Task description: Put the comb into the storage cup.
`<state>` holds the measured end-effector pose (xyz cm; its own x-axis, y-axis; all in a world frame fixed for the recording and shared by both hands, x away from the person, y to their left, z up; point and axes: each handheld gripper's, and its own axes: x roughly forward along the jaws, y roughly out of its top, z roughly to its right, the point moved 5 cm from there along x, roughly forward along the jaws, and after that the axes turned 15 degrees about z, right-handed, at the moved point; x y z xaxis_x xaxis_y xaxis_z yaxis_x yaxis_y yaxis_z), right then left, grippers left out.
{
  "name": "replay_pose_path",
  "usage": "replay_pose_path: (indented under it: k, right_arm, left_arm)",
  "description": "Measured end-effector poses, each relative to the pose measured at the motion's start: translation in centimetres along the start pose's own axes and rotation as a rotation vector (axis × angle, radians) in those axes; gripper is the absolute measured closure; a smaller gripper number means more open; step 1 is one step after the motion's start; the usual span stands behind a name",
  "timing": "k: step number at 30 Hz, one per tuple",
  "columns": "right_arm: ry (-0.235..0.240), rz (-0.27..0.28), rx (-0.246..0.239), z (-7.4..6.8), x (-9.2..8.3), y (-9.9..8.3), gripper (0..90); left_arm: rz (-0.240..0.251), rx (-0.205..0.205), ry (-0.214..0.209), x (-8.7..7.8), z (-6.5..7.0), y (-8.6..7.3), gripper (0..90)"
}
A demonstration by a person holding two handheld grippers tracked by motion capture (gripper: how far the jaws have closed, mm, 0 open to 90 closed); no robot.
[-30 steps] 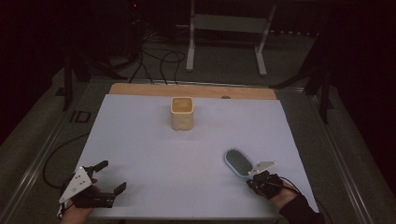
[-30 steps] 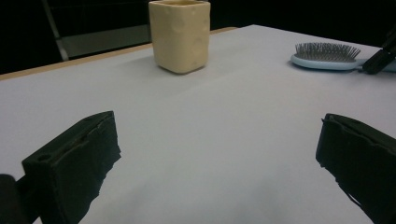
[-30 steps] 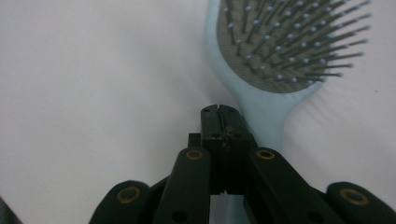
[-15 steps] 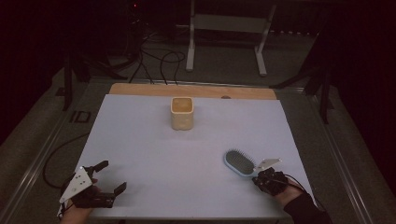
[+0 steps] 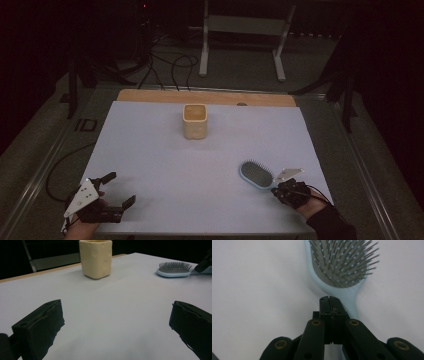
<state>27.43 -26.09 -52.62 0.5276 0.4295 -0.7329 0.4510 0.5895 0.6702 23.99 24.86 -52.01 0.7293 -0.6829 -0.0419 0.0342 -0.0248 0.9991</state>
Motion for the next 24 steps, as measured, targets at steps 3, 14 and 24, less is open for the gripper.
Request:
replay_pose_path:
  k: [3, 14, 24]
  right_arm:
    - [0.0, 0.002, -0.015, 0.3, -0.3, 0.3, 89.5]
    - [0.022, -0.005, -0.052, 1.7, -1.3, 1.4, 80.4]
    - [0.147, -0.044, -0.088, 1.8, -1.1, 1.6, 28.6]
  left_arm:
    - [0.0, 0.0, 0.0, 0.0, 0.0, 0.0, 0.0]
    - [0.0, -0.002, 0.0, 0.0, 0.0, 0.0, 0.0]
    - [0.002, -0.001, -0.002, 0.0, 0.0, 0.0, 0.0]
